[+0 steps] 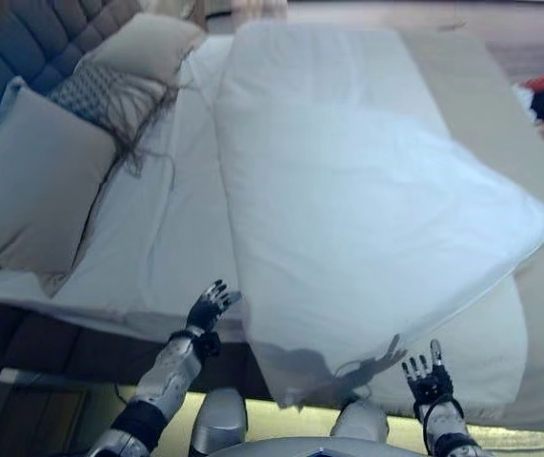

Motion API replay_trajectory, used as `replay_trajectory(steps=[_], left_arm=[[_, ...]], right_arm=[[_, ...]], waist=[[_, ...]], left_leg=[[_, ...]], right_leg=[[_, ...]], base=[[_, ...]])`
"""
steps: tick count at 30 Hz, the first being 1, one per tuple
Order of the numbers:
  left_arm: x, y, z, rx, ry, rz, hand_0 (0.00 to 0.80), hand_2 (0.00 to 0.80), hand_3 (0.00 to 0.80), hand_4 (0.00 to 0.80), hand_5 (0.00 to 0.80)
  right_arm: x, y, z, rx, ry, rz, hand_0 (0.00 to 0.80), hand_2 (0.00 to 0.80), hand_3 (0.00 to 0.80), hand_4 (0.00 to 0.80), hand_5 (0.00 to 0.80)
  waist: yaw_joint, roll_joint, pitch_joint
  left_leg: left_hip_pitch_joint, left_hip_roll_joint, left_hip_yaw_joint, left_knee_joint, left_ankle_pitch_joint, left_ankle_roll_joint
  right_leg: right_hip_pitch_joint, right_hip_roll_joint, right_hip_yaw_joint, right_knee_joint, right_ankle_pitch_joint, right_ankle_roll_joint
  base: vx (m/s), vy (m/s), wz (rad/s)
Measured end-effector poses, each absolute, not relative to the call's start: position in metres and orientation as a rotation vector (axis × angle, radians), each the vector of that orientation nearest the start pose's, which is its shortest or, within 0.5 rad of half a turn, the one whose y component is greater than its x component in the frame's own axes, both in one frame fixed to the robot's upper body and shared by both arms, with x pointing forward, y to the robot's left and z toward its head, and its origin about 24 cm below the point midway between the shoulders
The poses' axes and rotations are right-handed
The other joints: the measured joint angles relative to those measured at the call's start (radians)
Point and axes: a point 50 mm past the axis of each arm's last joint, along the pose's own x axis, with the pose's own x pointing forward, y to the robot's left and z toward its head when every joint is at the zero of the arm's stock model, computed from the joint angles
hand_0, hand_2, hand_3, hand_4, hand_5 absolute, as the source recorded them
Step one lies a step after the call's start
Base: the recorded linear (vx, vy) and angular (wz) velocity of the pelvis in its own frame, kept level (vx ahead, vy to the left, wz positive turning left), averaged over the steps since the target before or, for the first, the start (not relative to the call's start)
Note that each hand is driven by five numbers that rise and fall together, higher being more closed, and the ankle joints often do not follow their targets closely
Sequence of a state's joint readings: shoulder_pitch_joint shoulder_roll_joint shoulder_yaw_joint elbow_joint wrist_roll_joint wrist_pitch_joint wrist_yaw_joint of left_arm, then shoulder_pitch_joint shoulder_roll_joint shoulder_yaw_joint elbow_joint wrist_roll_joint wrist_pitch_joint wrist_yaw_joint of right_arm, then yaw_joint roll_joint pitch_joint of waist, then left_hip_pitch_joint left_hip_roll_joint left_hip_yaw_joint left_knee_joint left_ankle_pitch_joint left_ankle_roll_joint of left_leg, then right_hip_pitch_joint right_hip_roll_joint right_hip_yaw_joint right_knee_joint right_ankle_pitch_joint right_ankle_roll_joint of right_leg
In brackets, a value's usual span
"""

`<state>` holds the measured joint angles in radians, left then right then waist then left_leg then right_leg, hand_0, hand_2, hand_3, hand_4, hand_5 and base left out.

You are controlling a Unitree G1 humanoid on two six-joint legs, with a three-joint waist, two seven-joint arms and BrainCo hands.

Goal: Make the bed neatly

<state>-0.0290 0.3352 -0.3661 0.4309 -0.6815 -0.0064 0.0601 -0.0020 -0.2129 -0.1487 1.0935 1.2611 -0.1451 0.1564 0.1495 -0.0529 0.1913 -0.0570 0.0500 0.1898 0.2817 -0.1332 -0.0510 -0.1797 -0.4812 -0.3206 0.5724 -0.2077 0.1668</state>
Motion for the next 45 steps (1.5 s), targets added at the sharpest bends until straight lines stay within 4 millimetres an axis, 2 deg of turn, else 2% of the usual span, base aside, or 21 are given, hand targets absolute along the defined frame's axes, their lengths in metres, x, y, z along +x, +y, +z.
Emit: replay_trajectory(steps=[3,4,5,8,10,13,17,19,22,27,32,35,38,45], left_arm=[[0.224,0.169,-0.057,-0.236,0.518,-0.059,0.000,0.000,0.000,0.000,0.000],[0.225,0.169,-0.056,-0.233,0.513,-0.054,0.000,0.000,0.000,0.000,0.000],[0.226,0.169,-0.056,-0.232,0.506,-0.051,0.000,0.000,0.000,0.000,0.000],[0.231,0.173,-0.056,-0.234,0.487,-0.033,0.000,0.000,0.000,0.000,0.000],[0.238,0.167,-0.053,-0.247,0.471,-0.050,0.000,0.000,0.000,0.000,0.000],[0.254,0.146,-0.040,-0.259,0.407,-0.121,0.000,0.000,0.000,0.000,0.000],[0.272,0.131,-0.022,-0.289,0.329,-0.158,0.000,0.000,0.000,0.000,0.000],[0.276,0.130,-0.016,-0.292,0.295,-0.163,0.000,0.000,0.000,0.000,0.000],[0.280,0.130,-0.010,-0.291,0.260,-0.168,0.000,0.000,0.000,0.000,0.000],[0.291,0.126,0.005,-0.276,0.198,-0.187,0.000,0.000,0.000,0.000,0.000],[0.297,0.127,0.018,-0.282,0.157,-0.196,0.000,0.000,0.000,0.000,0.000],[0.297,0.132,0.018,-0.276,0.157,-0.190,0.000,0.000,0.000,0.000,0.000],[0.298,0.134,0.019,-0.279,0.157,-0.189,0.000,0.000,0.000,0.000,0.000],[0.296,0.134,0.015,-0.313,0.191,-0.214,0.000,0.000,0.000,0.000,0.000]], right_arm=[[0.120,-0.253,-0.141,0.962,0.584,-0.783,0.000,0.000,0.000,0.000,0.000],[0.121,-0.254,-0.141,0.949,0.591,-0.775,0.000,0.000,0.000,0.000,0.000],[0.124,-0.255,-0.140,0.938,0.593,-0.771,0.000,0.000,0.000,0.000,0.000],[0.143,-0.258,-0.133,0.919,0.570,-0.747,0.000,0.000,0.000,0.000,0.000],[0.161,-0.260,-0.125,0.919,0.519,-0.725,0.000,0.000,0.000,0.000,0.000],[0.183,-0.269,-0.113,0.935,0.450,-0.740,0.000,0.000,0.000,0.000,0.000],[0.193,-0.285,-0.102,0.951,0.388,-0.769,0.000,0.000,0.000,0.000,0.000],[0.190,-0.293,-0.100,0.948,0.373,-0.792,0.000,0.000,0.000,0.000,0.000],[0.192,-0.301,-0.096,0.939,0.356,-0.799,0.000,0.000,0.000,0.000,0.000],[0.212,-0.308,-0.080,0.951,0.278,-0.745,0.000,0.000,0.000,0.000,0.000],[0.234,-0.320,-0.058,0.944,0.187,-0.659,0.000,0.000,0.000,0.000,0.000],[0.243,-0.327,-0.046,0.949,0.152,-0.627,0.000,0.000,0.000,0.000,0.000],[0.243,-0.333,-0.043,0.940,0.157,-0.625,0.000,0.000,0.000,0.000,0.000],[0.236,-0.341,-0.045,0.944,0.198,-0.641,0.000,0.000,0.000,0.000,0.000]], waist=[[0.006,0.005,-0.008],[0.006,0.012,-0.022],[0.006,0.020,-0.032],[0.013,0.047,-0.043],[0.010,0.063,-0.037],[0.005,0.081,-0.004],[0.000,0.082,0.049],[-0.007,0.080,0.061],[-0.015,0.079,0.079],[-0.022,0.085,0.155],[-0.020,0.089,0.168],[-0.014,0.095,0.171],[0.007,0.095,0.171],[0.013,0.097,0.169]], left_leg=[[-0.017,0.001,-0.024,0.023,-0.001,-0.015],[-0.050,0.011,-0.035,0.035,-0.001,-0.015],[-0.079,0.022,-0.043,0.040,0.003,-0.022],[-0.179,0.056,-0.058,0.049,0.030,-0.038],[-0.233,0.062,-0.057,0.018,0.066,-0.025],[-0.279,0.055,-0.049,-0.020,0.110,-0.021],[-0.309,0.040,-0.027,0.000,0.110,-0.024],[-0.335,0.032,-0.028,0.021,0.106,-0.028],[-0.395,0.033,-0.031,0.056,0.105,-0.031],[-0.457,0.050,-0.048,0.106,0.094,-0.040],[-0.508,0.056,-0.062,0.132,0.088,-0.046],[-0.516,0.055,-0.068,0.137,0.088,-0.046],[-0.515,0.049,-0.077,0.140,0.088,-0.046],[-0.503,0.048,-0.084,0.148,0.088,-0.046]], right_leg=[[0.000,0.002,0.020,-0.004,-0.015,-0.014],[-0.010,0.016,0.035,-0.025,-0.019,0.009],[-0.032,0.035,0.044,-0.031,-0.017,0.011],[-0.128,0.074,0.051,-0.011,-0.011,-0.018],[-0.198,0.082,0.049,-0.009,0.002,-0.040],[-0.276,0.075,0.055,0.007,0.012,-0.048],[-0.340,0.038,0.070,0.064,0.000,-0.050],[-0.371,0.022,0.079,0.099,-0.011,-0.048],[-0.429,0.020,0.091,0.132,-0.022,-0.055],[-0.478,0.033,0.094,0.172,-0.032,-0.068],[-0.520,0.037,0.100,0.191,-0.040,-0.073],[-0.525,0.036,0.100,0.201,-0.043,-0.076],[-0.524,0.026,0.099,0.220,-0.056,-0.077],[-0.495,0.017,0.095,0.240,-0.074,-0.077]], base=[[-0.129,-0.196,0.17],[-0.302,-0.224,0.31],[-0.370,-0.176,0.28],[-0.424,-0.021,0.07],[-0.292,0.100,0.01],[-0.160,0.116,0.02],[-0.024,0.104,-0.05],[-0.068,0.067,0.10],[-0.120,0.015,0.09],[-0.067,-0.007,0.04],[-0.002,0.008,0.03],[0.040,-0.006,0.08],[0.071,-0.010,0.13],[0.110,-0.007,0.10]])
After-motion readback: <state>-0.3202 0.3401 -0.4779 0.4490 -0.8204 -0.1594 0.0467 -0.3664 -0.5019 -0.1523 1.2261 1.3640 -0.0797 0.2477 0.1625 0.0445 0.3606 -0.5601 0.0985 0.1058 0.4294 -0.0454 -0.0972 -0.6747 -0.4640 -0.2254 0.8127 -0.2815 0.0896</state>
